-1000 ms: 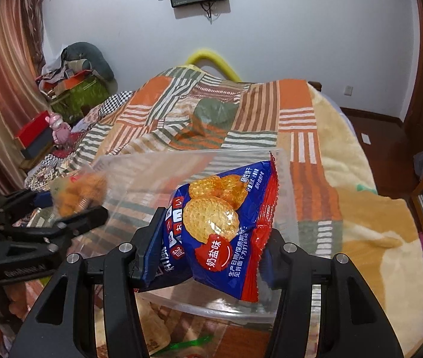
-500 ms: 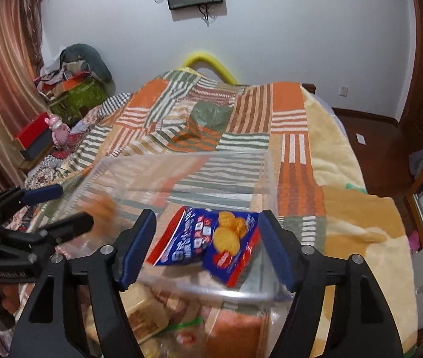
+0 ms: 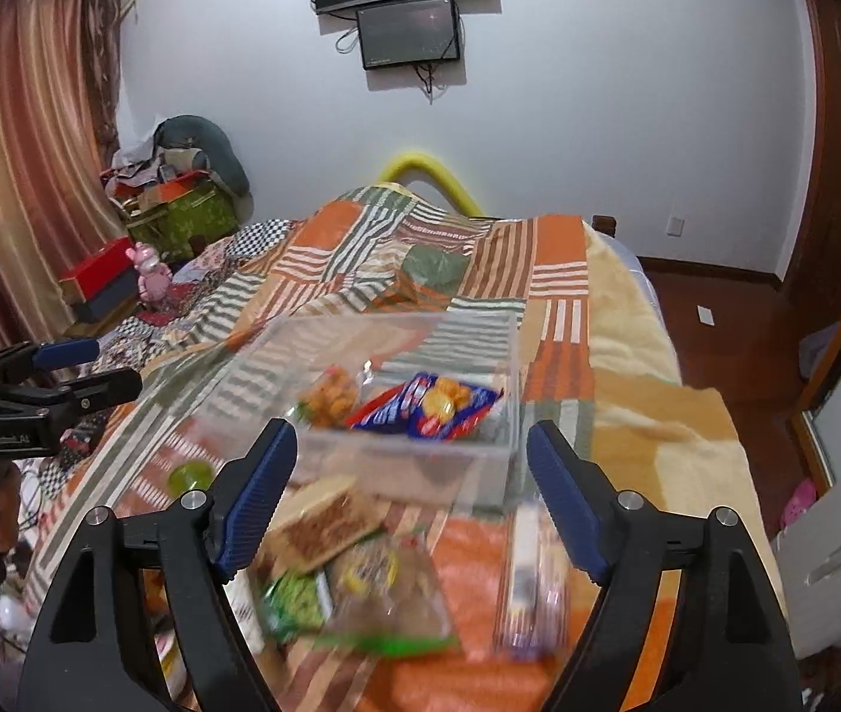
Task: Organize snacks
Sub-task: 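Grasp the red cartoon snack bag with the left tool while the right tool grasps the tall cracker roll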
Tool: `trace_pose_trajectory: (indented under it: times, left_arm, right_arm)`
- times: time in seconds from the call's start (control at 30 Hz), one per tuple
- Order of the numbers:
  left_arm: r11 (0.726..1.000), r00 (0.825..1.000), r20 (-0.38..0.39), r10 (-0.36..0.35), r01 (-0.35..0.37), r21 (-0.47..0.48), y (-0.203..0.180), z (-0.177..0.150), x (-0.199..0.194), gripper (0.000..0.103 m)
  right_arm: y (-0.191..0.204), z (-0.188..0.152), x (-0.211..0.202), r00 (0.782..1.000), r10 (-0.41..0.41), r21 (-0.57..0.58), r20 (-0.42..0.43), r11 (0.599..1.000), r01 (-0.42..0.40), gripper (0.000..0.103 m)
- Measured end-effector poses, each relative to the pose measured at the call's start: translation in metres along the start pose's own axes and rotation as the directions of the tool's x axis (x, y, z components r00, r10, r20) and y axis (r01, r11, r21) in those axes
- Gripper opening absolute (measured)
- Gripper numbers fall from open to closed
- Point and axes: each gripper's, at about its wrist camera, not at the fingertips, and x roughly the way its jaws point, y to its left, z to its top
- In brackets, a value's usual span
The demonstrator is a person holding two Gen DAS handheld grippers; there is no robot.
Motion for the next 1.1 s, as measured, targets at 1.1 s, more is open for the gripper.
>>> trace_pose_trajectory:
  times: [1.1]
  left_arm:
    - [0.993,0.961,-0.274,-0.039,0.007,-0.115,0.021,-0.168,0.038,0.091]
  right_arm:
    - [0.072,-0.086,0.041,0.972,0.092,-0.062,-0.217,0.992,-0.108,0.063]
